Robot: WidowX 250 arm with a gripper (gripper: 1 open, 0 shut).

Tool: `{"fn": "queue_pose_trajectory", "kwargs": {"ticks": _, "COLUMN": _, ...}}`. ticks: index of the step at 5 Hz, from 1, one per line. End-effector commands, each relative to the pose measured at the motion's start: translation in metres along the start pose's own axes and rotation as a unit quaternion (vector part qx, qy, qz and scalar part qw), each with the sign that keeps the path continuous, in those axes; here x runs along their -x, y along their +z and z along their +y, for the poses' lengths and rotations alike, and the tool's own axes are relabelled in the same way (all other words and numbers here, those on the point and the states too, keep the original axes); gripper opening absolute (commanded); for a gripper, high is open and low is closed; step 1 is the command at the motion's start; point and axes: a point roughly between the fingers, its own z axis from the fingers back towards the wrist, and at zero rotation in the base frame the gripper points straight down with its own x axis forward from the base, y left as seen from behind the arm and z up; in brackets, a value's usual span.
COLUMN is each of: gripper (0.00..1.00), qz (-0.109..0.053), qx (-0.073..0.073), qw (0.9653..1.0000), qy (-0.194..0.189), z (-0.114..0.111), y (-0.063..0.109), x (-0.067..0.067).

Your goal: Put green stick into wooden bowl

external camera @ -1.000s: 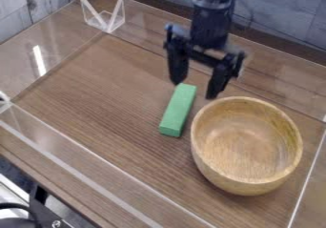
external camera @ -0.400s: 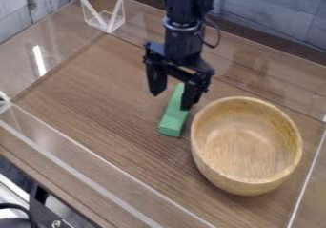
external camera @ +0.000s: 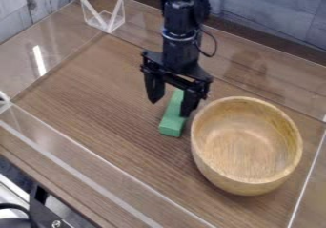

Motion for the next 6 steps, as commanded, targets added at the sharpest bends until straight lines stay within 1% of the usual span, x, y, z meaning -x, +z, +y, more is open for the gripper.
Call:
{"fn": "queue_pose_trajectory", "kwargs": {"ticks": 1, "gripper": 1.0, "qz": -0.021, "qx": -0.002, "qw": 0.9997, "qy": 0.015, "z": -0.009, "y": -0.002, "x": -0.004}}
{"fn": "queue_pose_trajectory", "kwargs": {"ticks": 2, "gripper": 0.0, "qz": -0.024, "qx": -0.004, "qw": 0.9994, "qy": 0.027, "z": -0.014, "y": -0.013, "x": -0.007}}
{"fn": "queue_pose_trajectory", "kwargs": {"ticks": 4, "gripper": 0.0, "qz": -0.025, "qx": -0.003, "qw": 0.9974, "qy": 0.067, "z": -0.009, "y": -0.017, "x": -0.01}}
{"fn": "queue_pose_trajectory", "kwargs": {"ticks": 6, "gripper": 0.0, "qz": -0.028, "qx": -0.004, "qw": 0.9956, "qy": 0.089, "z": -0.015, "y": -0.014, "x": -0.016}}
